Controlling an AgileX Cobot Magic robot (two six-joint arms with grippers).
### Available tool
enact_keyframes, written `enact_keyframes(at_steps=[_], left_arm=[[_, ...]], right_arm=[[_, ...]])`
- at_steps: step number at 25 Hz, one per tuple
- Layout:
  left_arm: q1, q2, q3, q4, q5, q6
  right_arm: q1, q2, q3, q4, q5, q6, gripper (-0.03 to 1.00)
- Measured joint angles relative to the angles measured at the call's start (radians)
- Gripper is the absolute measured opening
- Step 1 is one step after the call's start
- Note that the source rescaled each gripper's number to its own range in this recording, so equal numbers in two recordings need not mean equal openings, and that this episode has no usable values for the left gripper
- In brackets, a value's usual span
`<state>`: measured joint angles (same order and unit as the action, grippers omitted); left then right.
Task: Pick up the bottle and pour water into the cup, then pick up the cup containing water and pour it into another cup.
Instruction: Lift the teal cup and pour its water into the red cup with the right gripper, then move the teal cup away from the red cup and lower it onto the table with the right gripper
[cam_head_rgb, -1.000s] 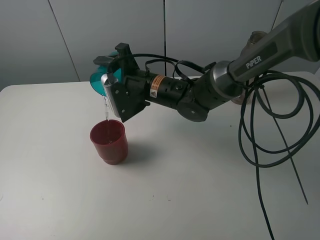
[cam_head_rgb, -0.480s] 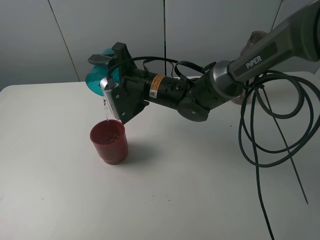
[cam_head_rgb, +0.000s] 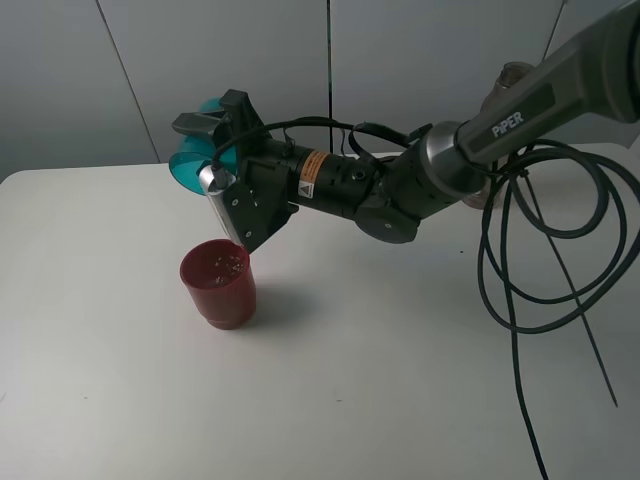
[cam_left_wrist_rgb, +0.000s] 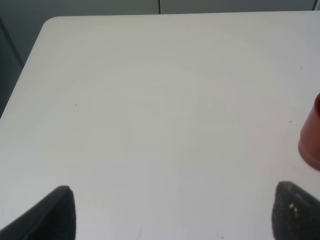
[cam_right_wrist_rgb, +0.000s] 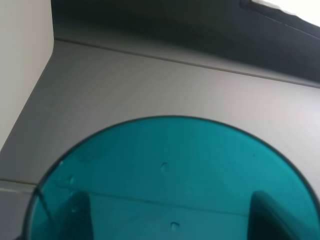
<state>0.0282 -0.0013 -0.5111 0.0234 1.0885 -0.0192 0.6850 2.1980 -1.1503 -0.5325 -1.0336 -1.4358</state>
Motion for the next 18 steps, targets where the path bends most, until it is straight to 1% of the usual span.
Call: enact_keyframes(at_steps=[2,3,6,10,12,13,15,16,18], left_arm=[[0.000,0.000,0.000,0.000,0.000,0.000],[0.000,0.000,0.000,0.000,0.000,0.000],[0.000,0.000,0.000,0.000,0.000,0.000],[0.000,0.000,0.000,0.000,0.000,0.000],[0.000,0.000,0.000,0.000,0.000,0.000],[0.000,0.000,0.000,0.000,0.000,0.000],[0.000,0.000,0.000,0.000,0.000,0.000],[0.000,0.000,0.000,0.000,0.000,0.000],[0.000,0.000,0.000,0.000,0.000,0.000]], right_arm=[[0.000,0.000,0.000,0.000,0.000,0.012,0.04],[0.000,0.000,0.000,0.000,0.000,0.036,0.04],[0.000,0.000,0.000,0.000,0.000,0.174,0.04],[0.000,0.000,0.000,0.028,0.000,0.428,0.04],[0.000,0.000,0.000,0.069,0.002,0.592,0.04],[0.000,-0.006,0.000,0.086,0.017,0.664,0.04],[0.000,-0.025,0.000,0.129,0.087,0.831,0.04],[0.000,-0.041,0.000,0.147,0.141,0.903,0.04],[0.000,-0.070,0.000,0.191,0.250,1.004,0.04]])
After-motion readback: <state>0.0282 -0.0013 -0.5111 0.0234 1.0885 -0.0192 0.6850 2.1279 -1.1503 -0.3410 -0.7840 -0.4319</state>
